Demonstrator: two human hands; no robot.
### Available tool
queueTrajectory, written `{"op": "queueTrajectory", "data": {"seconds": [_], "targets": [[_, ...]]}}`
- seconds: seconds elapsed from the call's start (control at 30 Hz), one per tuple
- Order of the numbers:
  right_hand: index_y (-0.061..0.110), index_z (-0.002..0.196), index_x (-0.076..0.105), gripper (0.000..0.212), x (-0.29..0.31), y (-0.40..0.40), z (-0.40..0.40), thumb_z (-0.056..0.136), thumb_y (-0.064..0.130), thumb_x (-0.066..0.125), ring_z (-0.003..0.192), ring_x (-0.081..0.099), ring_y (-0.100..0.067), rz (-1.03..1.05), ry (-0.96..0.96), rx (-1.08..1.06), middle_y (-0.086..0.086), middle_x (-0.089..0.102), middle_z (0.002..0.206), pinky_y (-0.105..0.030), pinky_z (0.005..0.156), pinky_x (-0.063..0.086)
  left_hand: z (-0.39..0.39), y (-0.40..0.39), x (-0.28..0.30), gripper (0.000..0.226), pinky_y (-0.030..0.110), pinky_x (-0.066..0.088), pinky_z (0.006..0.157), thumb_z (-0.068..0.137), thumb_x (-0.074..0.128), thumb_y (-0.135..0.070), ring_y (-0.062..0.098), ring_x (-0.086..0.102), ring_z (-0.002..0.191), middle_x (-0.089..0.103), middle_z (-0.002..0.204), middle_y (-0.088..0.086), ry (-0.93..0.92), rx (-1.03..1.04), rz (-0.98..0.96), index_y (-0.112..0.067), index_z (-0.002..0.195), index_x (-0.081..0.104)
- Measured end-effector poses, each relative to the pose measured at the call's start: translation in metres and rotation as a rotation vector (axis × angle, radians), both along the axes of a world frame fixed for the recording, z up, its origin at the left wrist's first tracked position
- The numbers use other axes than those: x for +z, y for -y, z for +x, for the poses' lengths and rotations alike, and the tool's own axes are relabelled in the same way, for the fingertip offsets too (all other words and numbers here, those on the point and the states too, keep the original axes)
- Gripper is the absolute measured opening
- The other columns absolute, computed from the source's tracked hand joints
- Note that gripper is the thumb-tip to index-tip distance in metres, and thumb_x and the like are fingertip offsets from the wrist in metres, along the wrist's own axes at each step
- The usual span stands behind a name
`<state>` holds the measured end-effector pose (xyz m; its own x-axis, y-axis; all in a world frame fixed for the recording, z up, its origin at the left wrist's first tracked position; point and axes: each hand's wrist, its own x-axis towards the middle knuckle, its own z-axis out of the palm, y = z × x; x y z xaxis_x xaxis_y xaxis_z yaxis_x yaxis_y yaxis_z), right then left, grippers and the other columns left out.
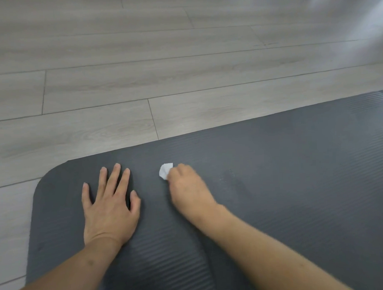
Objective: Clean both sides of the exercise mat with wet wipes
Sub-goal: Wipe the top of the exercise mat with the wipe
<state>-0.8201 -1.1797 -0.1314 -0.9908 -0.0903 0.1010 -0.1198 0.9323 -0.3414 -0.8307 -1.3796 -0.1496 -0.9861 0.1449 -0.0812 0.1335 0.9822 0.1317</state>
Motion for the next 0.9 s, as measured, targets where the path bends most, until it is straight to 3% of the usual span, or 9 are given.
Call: {"op": "queueTrajectory", "data": {"seconds": [0.17,0.23,0.3,0.4,0.47,0.53,0.63,0.73,0.9], "targets": [[-0.003,0.096,0.058,0.015,0.019,-0.182,0.007,0.096,0.004,0.045,0.094,0.056,-0.042,0.13,0.07,-0.722,-0.025,0.06,0.101,-0.046,0.081,0.042,-0.001,-0.002,0.001,0.071,0.052,-0.006,0.128,0.098,0.012,-0.052,0.011,-0.006,0.159,0.006,0.172,-0.012,0.006,0.006,-0.003,-0.028,0.164,0.024],[-0.001,0.102,0.06,0.018,0.023,-0.184,0.011,0.094,0.005,0.045,0.095,0.057,-0.042,0.088,0.041,-0.871,-0.023,0.061,0.104,-0.045,0.082,0.043,0.0,-0.002,0.001,0.071,0.052,-0.006,0.127,0.097,0.012,-0.052,0.011,-0.006,0.159,0.007,0.172,-0.012,0.01,0.009,-0.002,-0.029,0.164,0.024],[0.008,0.103,0.066,0.025,0.022,-0.125,0.005,0.086,0.001,0.049,0.094,0.062,-0.037,0.029,0.033,-0.8,-0.016,0.066,0.099,-0.039,0.082,0.048,-0.001,-0.001,0.001,0.071,0.052,-0.006,0.127,0.097,0.012,-0.051,0.011,-0.005,0.159,0.008,0.172,-0.011,0.008,0.011,0.003,-0.029,0.164,0.025],[0.009,0.095,0.066,0.024,0.009,0.008,0.026,0.077,-0.002,0.054,0.08,0.062,-0.03,-0.029,0.014,-0.33,-0.01,0.064,0.087,-0.034,0.068,0.052,-0.001,-0.001,0.0,0.071,0.053,-0.003,0.128,0.097,0.013,-0.051,0.012,-0.004,0.159,0.008,0.172,-0.011,0.008,0.003,-0.001,-0.028,0.164,0.026],[0.008,0.091,0.057,0.021,0.008,0.028,0.036,0.077,0.002,0.043,0.076,0.057,-0.03,-0.036,0.009,-0.086,-0.01,0.057,0.084,-0.035,0.059,0.051,0.0,0.001,0.001,0.072,0.053,-0.003,0.128,0.097,0.013,-0.051,0.012,-0.004,0.159,0.008,0.172,-0.011,0.013,0.002,-0.004,-0.028,0.164,0.026],[0.009,0.087,0.055,0.014,0.007,-0.026,0.029,0.078,-0.001,0.051,0.077,0.057,-0.035,0.016,0.033,-0.117,-0.012,0.055,0.084,-0.038,0.059,0.048,-0.001,0.0,0.001,0.072,0.053,-0.004,0.128,0.097,0.012,-0.051,0.012,-0.006,0.159,0.007,0.172,-0.011,0.011,-0.003,0.0,-0.028,0.164,0.025],[0.006,0.089,0.054,0.002,0.021,-0.114,0.022,0.09,0.004,0.054,0.084,0.057,-0.04,0.064,0.107,-0.465,-0.017,0.056,0.092,-0.039,0.067,0.035,-0.002,-0.001,0.001,0.072,0.052,-0.005,0.127,0.097,0.012,-0.051,0.012,-0.006,0.159,0.007,0.172,-0.011,0.019,0.003,-0.008,-0.028,0.164,0.024],[0.01,0.092,0.053,0.009,0.027,-0.079,0.025,0.096,0.005,0.046,0.084,0.051,-0.034,0.013,0.135,-0.338,-0.008,0.051,0.091,-0.032,0.068,0.024,0.001,-0.002,0.0,0.072,0.054,-0.003,0.127,0.097,0.012,-0.051,0.012,-0.005,0.16,0.007,0.172,-0.011,0.008,0.004,-0.006,-0.028,0.164,0.025],[0.007,0.087,0.061,0.015,0.01,-0.076,0.022,0.098,0.012,0.053,0.083,0.049,-0.029,-0.039,0.042,-0.396,-0.004,0.047,0.087,-0.037,0.065,0.04,-0.002,-0.003,0.001,0.071,0.054,-0.001,0.128,0.097,0.014,-0.051,0.013,-0.003,0.16,0.009,0.172,-0.01,0.013,-0.003,-0.009,-0.027,0.163,0.027]]}}
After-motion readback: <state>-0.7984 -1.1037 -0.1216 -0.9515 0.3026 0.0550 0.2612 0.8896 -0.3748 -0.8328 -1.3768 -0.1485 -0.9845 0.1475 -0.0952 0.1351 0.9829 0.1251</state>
